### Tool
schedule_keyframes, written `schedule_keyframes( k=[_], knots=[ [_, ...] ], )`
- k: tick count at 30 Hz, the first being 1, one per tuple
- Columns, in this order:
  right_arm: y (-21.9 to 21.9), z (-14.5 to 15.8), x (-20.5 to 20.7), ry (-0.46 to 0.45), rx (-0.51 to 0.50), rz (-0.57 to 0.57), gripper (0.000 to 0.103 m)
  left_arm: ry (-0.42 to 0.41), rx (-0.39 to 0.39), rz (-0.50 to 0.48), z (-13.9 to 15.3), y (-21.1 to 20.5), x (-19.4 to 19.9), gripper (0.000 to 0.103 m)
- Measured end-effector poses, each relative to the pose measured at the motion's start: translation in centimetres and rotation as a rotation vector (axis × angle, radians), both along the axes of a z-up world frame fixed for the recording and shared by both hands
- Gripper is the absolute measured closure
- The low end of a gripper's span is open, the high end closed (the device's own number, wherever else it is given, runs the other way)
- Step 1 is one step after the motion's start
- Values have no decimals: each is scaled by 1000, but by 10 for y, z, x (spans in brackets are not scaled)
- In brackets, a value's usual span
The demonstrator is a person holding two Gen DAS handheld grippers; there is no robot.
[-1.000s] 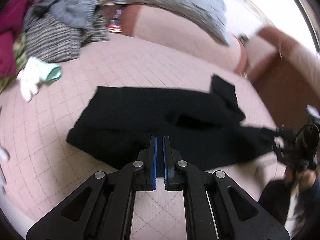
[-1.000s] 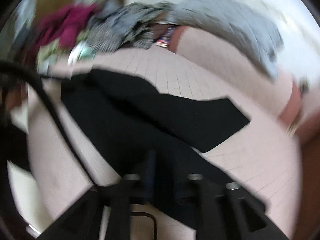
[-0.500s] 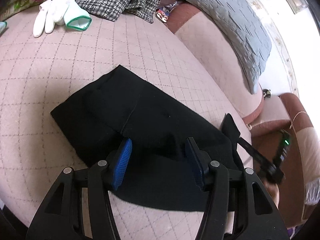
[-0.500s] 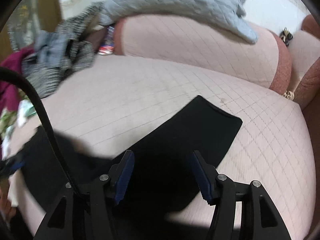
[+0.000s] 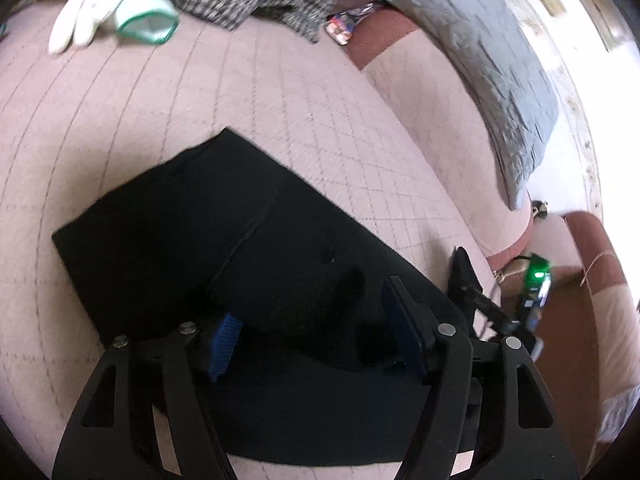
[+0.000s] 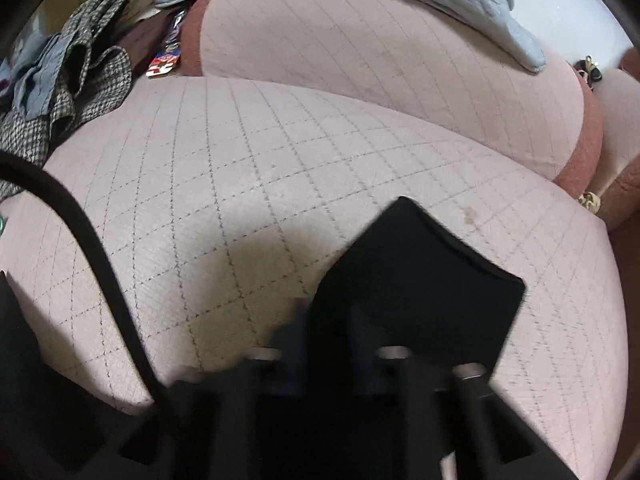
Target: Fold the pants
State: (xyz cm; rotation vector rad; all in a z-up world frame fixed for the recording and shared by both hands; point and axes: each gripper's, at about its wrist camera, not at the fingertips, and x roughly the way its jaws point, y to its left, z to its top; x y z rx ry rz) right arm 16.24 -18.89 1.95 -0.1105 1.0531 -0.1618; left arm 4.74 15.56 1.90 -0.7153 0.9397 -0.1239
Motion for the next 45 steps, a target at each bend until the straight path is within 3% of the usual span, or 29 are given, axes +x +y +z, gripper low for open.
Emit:
schedule_keyframes(
  k=[1, 2, 3, 7, 11, 14, 16, 19, 22, 28, 31, 33, 36, 37, 39, 40, 41, 45],
  knots=[
    [-6, 5, -4, -11, 42, -3, 95, -13, 29, -10, 2, -3, 0, 58],
    [-14, 14, -9, -27, 85, -9, 96, -20, 63, -26, 4, -6, 0, 82],
    [-22, 25, -19, -54, 110, -17, 96, -35, 82, -55, 6, -9, -2, 90],
    [-50, 78, -79, -179, 188, -30, 96, -148, 84, -106, 28, -7, -23, 95],
    [-89, 126, -179, -304, 258, -81, 96, -225, 81, -140, 48, 6, -55, 95],
    [-114, 130, -245, -304, 324, -124, 96, -220, 101, -162, 45, 9, -66, 95],
    [-122, 111, -273, -243, 367, -152, 96, -170, 139, -180, 32, 3, -65, 95],
    [-112, 64, -275, -90, 350, -172, 96, -96, 213, -170, 13, 0, -63, 95],
    [-95, 37, -272, -17, 305, -168, 96, -88, 184, -160, 7, 5, -64, 95],
    [-93, 46, -266, -40, 284, -174, 97, -129, 174, -158, 12, 7, -77, 95],
    [-98, 43, -277, 23, 273, -179, 96, -95, 179, -157, 7, 7, -78, 93],
    [-93, 44, -279, 59, 256, -171, 95, -86, 151, -143, 5, 14, -77, 86],
    [-78, 59, -286, 24, 373, -77, 92, -90, 122, -90, 7, 29, -77, 86],
    [-72, 64, -285, 15, 423, -40, 88, -88, 105, -75, 6, 33, -75, 86],
    [-54, 75, -275, -21, 471, 27, 70, -75, 83, -66, 5, 35, -72, 86],
    [-45, 79, -266, -44, 474, 45, 51, -67, 82, -61, 4, 36, -70, 86],
    [-37, 81, -254, -68, 475, 58, 46, -64, 86, -58, 4, 36, -70, 86],
    [-3, 68, -175, -78, 516, 91, 46, -76, 123, -67, 8, 33, -69, 86]
  ],
)
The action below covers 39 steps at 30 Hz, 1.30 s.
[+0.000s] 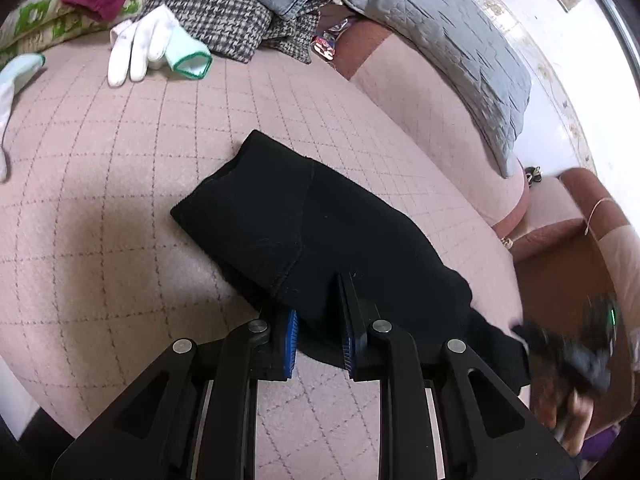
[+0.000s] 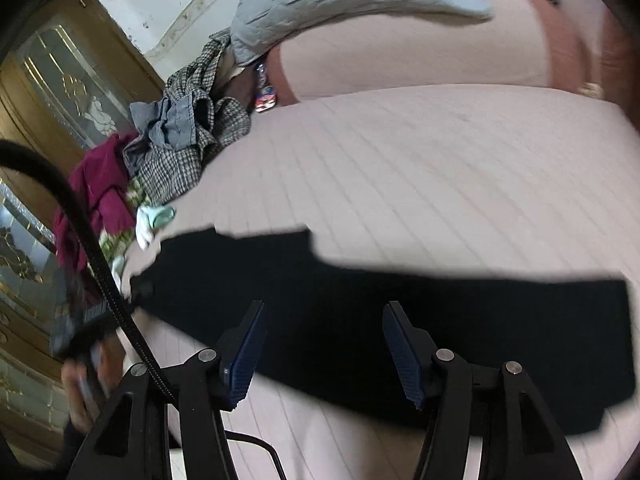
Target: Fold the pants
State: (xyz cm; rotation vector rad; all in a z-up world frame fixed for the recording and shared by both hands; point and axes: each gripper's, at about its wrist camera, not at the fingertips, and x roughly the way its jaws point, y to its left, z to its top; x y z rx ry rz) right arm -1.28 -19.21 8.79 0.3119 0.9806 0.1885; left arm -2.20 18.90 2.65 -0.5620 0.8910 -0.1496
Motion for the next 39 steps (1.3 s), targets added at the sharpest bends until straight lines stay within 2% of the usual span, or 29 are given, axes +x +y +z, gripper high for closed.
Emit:
schedule_keyframes(
  k=[6, 7, 8, 9, 10, 12, 14, 15, 16, 18, 19, 20, 22, 24, 26, 28, 30, 31, 32, 34, 36, 39],
  knots=[
    [36, -53, 89, 168, -1, -13, 46, 14, 10, -2, -3, 0, 4, 86],
    [40, -60, 95, 187, 14, -1, 50, 18, 9, -1, -4, 0, 5, 86],
    [43, -66, 100, 192, 34, 18, 67, 22, 14, -1, -5, 0, 7, 86],
    [47, -68, 102, 171, 35, 32, 77, 23, 24, 0, -5, -1, 8, 86],
    [51, -67, 102, 148, 27, 46, 91, 22, 36, 1, -4, -2, 10, 86],
    [55, -60, 99, 96, -12, 44, 94, -2, 94, 8, 2, -6, 8, 86],
    [52, -50, 93, 47, 10, 33, 96, -62, 170, 19, 11, -9, 3, 86],
    [47, -44, 88, 16, 25, 12, 96, -106, 243, 23, 17, -13, 0, 86],
    [42, -41, 83, -8, 38, -18, 96, -110, 289, 28, 17, -15, 1, 86],
    [36, -46, 76, -11, 36, -59, 96, -10, 327, 20, -1, -16, 12, 86],
    [38, -56, 75, 16, 20, -67, 96, 50, 298, 26, -14, -11, 16, 86],
    [41, -64, 77, 37, 4, -69, 96, 40, 260, 44, -16, -6, 14, 86],
    [45, -73, 75, 45, -31, -77, 96, 17, 253, 34, -9, -2, 11, 86],
    [43, -68, 72, 32, -25, -99, 96, 25, 219, 46, -9, 6, 8, 83],
    [41, -63, 69, 38, -28, -106, 94, 61, 142, 73, -12, 20, 5, 79],
    [44, -51, 62, 29, -64, -93, 94, 60, 103, 99, -7, 28, 4, 79],
    [51, -35, 56, -16, -107, -55, 90, 2, 104, 143, 6, 35, -2, 79],
    [59, -28, 55, -40, -122, -22, 83, -38, 127, 169, 15, 36, -6, 79],
    [65, -25, 56, -53, -133, 5, 69, -66, 144, 182, 22, 37, -8, 79],
    [83, -19, 63, -82, -168, 62, 54, -105, 132, 184, 29, 41, -13, 77],
    [100, -18, 73, -115, -209, 124, 54, -111, 81, 166, 28, 44, -10, 61],
    [123, -31, 95, -95, -268, 231, 54, -87, 55, 130, 22, 36, 2, 58]
  ],
)
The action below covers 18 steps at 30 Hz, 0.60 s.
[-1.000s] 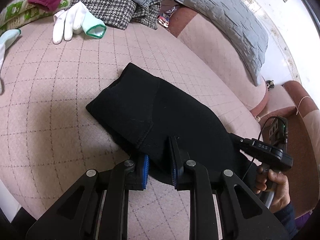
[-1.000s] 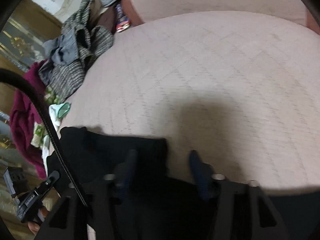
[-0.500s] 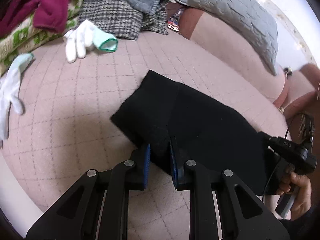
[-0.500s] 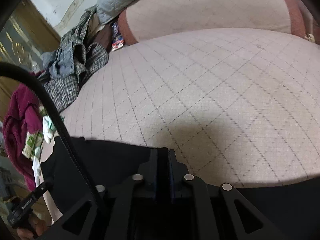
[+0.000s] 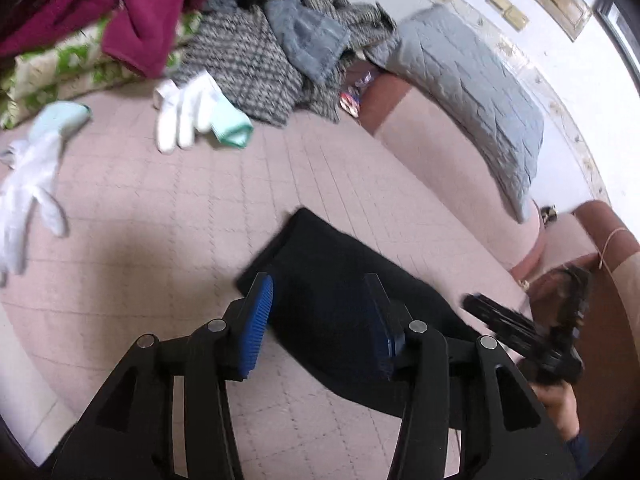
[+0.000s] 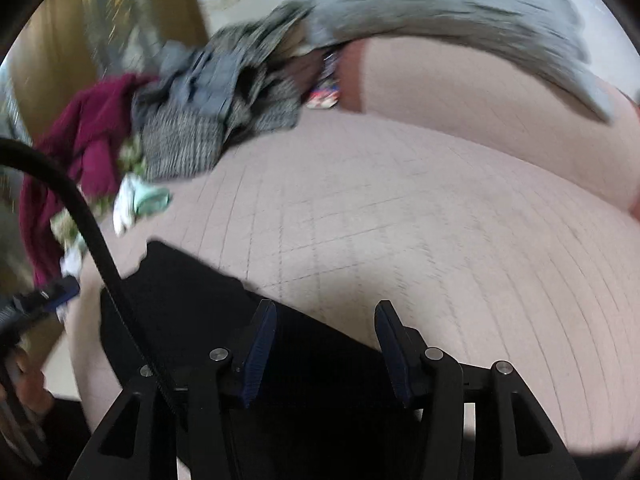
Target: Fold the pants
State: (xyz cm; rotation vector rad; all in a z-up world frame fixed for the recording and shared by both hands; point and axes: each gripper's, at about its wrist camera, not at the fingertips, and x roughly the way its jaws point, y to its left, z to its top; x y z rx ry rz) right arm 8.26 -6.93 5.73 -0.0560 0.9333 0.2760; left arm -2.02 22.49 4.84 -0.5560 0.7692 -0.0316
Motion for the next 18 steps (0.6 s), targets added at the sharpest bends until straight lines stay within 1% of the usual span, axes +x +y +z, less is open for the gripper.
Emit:
schedule_keyframes(
  k=[3, 4, 5, 6, 7, 8, 10, 13, 15, 16, 18],
  knots=[
    [11, -25, 21, 94, -19, 82, 54, 44, 59, -48, -5, -16, 11, 58],
    [12, -31, 25, 119, -13, 94, 57, 75, 88, -58, -10, -21, 15, 58],
    [13, -39, 27, 145, -5, 109, 68, 95, 98, -62, -14, -25, 15, 58],
    [16, -45, 27, 162, -12, 120, 72, 107, 100, -66, -17, -26, 14, 58],
    [18, -45, 25, 148, -45, 124, 80, 127, 114, -69, -20, -29, 15, 58],
    [21, -44, 21, 129, -74, 141, 98, 133, 132, -69, -21, -30, 15, 58],
    [23, -35, 18, 109, -75, 149, 99, 139, 164, -64, -21, -32, 16, 58],
    [13, -19, 17, 47, -42, 83, 100, 180, 190, -51, -29, -31, 17, 58],
    [6, -21, 21, 60, -7, 39, 100, 194, 155, -43, -35, -26, 18, 58],
    [8, -25, 23, 70, -7, 31, 100, 190, 142, -39, -35, -24, 18, 58],
    [16, -37, 22, 86, -50, 41, 100, 193, 135, -41, -34, -23, 18, 58]
  ],
)
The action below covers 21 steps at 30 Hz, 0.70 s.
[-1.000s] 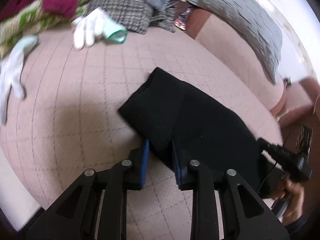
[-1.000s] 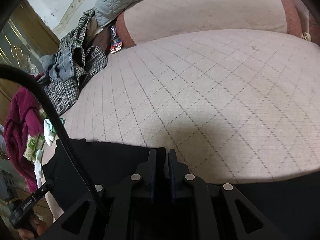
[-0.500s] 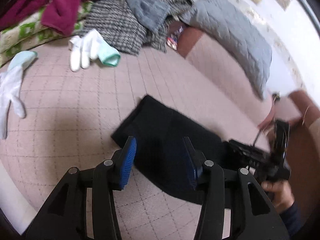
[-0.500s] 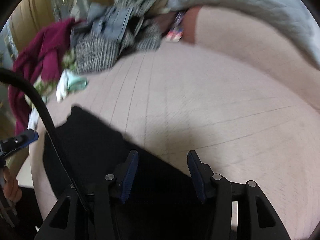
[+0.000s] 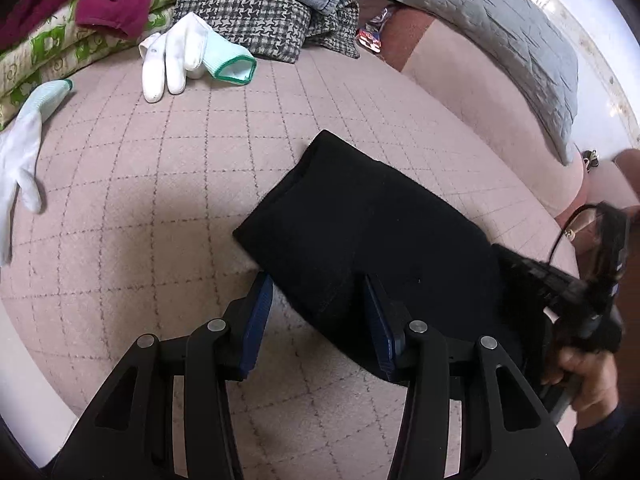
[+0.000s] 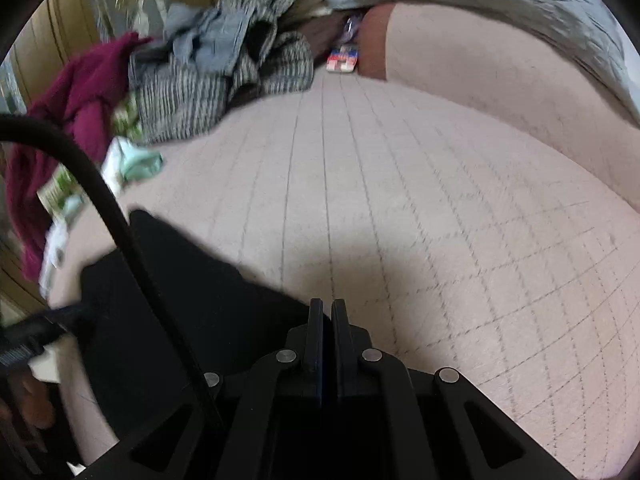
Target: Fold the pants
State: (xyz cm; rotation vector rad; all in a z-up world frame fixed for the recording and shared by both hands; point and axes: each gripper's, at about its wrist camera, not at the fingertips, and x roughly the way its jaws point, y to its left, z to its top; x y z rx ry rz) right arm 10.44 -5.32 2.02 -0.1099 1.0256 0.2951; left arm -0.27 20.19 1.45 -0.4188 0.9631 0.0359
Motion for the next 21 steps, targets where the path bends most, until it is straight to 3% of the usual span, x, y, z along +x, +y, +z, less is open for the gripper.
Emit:
schedule_keyframes(
  k=[6, 9, 11, 15, 21],
  knots=[
    [-3, 8, -7, -2, -17, -36, 98, -34, 3, 31, 10, 4, -6, 58],
    [-14, 25, -26, -5, 9, -69, 81, -100, -42, 48, 23, 10, -11, 58],
    [-23, 36, -49, -25, 74, -74, 61, -130, -70, 40, 29, 10, -13, 53],
    [-25, 34, -89, -22, 127, -60, 59, -143, -58, -7, 33, -6, -13, 52],
    [-21, -2, -128, 42, 87, -71, 59, -124, 83, -92, 30, -50, -7, 52]
  ],
)
